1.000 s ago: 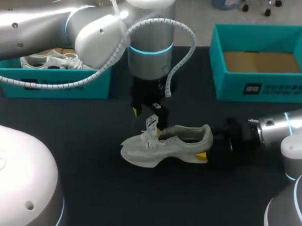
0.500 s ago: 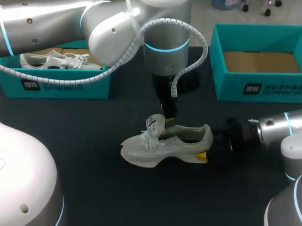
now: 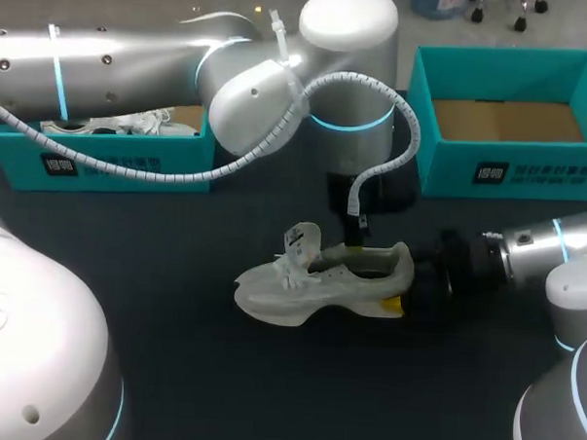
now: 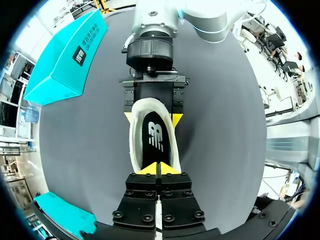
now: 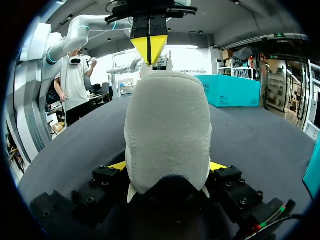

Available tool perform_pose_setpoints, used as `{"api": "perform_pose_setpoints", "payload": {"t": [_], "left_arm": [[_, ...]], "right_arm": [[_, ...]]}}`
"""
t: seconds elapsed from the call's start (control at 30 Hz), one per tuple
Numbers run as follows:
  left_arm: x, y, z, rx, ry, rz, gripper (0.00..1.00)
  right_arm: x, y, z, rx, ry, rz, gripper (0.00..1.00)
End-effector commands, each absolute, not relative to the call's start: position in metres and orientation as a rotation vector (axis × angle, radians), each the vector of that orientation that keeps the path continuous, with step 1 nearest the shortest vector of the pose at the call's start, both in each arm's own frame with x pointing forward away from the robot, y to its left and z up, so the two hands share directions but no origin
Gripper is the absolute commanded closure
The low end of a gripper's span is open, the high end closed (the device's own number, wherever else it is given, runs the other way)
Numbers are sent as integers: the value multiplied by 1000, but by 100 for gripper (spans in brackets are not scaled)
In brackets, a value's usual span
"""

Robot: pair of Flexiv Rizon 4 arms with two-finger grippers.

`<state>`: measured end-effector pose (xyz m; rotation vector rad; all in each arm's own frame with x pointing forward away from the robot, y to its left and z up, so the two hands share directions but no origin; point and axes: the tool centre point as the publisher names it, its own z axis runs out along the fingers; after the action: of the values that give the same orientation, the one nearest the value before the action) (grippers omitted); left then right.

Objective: Take the shoe out of the shoebox, open the shoe tongue, remove and reinsert the insole, then place the shoe into the shoebox

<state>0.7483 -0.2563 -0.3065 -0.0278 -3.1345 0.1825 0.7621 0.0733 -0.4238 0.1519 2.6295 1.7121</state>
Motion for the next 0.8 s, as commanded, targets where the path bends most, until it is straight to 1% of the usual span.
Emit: {"api": "perform_pose_setpoints", "payload": {"t": [0.03,0.23,0.3,0.8], "left_arm": [[747,-269,-322,-56,-3127,161,100],[744,-276,-341,-60,-3096,112,100],[743,-277,-344,-10,-3111,33,100],[746,-279,-349,-46,-3082,52,100]], "right_arm": [[763,77,-429,153,2630,1711,100],[763,77,-429,153,2630,1711,100],[763,77,-429,153,2630,1711,100],[763,77,-429,153,2630,1711,100]]}}
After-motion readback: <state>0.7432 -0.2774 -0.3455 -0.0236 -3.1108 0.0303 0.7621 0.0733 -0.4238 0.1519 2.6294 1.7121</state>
